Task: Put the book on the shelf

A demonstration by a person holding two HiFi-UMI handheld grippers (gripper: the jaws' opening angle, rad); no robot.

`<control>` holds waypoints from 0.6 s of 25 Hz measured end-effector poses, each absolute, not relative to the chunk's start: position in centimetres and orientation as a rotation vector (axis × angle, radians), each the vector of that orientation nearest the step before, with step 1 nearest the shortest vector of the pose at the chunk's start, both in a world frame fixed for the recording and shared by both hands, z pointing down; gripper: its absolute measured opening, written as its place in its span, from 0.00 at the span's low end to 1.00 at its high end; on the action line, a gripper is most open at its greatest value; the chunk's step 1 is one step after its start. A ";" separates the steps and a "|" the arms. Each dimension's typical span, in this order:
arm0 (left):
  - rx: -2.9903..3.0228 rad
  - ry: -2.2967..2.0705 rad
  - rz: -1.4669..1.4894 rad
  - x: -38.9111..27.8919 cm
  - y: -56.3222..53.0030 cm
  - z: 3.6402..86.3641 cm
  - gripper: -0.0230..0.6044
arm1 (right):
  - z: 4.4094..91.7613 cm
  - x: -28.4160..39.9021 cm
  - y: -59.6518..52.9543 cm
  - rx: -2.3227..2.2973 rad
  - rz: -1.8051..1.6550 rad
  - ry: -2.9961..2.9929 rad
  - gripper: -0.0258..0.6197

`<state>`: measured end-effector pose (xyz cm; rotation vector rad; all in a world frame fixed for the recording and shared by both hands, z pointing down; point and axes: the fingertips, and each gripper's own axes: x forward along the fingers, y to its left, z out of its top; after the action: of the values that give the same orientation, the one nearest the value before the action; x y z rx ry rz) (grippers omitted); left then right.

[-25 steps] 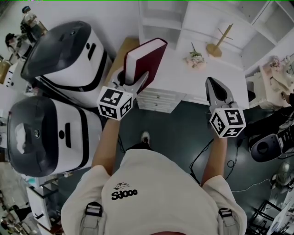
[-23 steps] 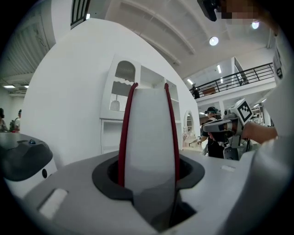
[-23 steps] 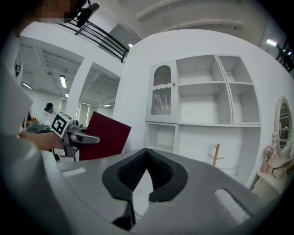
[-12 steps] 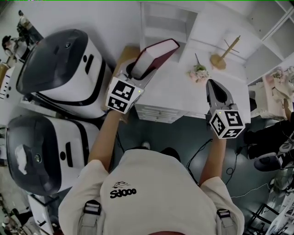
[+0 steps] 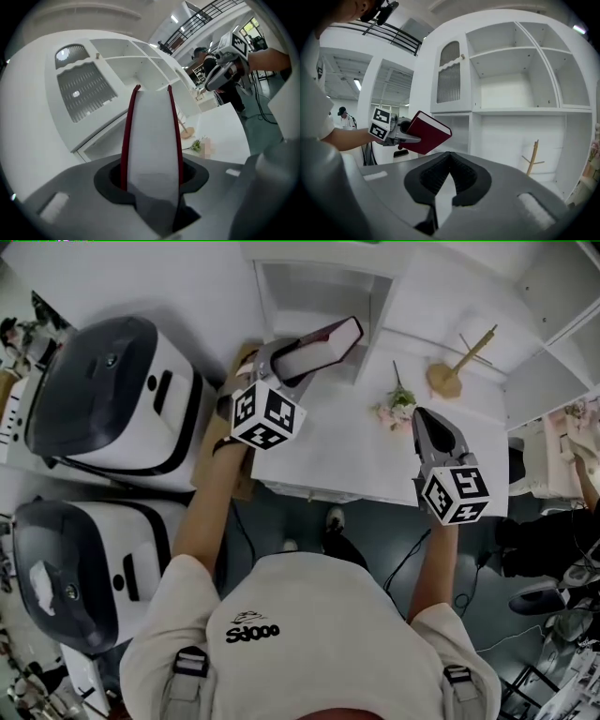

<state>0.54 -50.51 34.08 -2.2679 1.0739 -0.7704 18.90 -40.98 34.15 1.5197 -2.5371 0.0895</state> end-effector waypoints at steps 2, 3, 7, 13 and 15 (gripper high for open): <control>-2.267 1.077 -0.800 1.7 -53.0 34.5 0.41 | 34.9 19.8 -43.4 1.484 0.105 -2.543 0.04; -2.262 1.077 -0.814 2.2 -54.2 34.7 0.41 | 35.3 20.2 -44.5 1.471 0.116 -2.544 0.04; -2.103 1.029 -0.932 3.6 -58.1 35.6 0.41 | 36.6 21.0 -47.9 1.431 0.154 -2.550 0.04; -1.809 0.907 -1.132 4.6 -62.1 39.3 0.41 | 38.4 21.1 -51.0 1.383 0.181 -2.545 0.04; -1.739 0.871 -1.194 5.1 -63.3 40.7 0.41 | 39.0 21.6 -51.9 1.378 0.198 -2.535 0.04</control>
<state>5.14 -63.28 40.74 -1.7386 0.8710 -1.1936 21.57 -51.91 39.04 1.3779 -2.5349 0.1983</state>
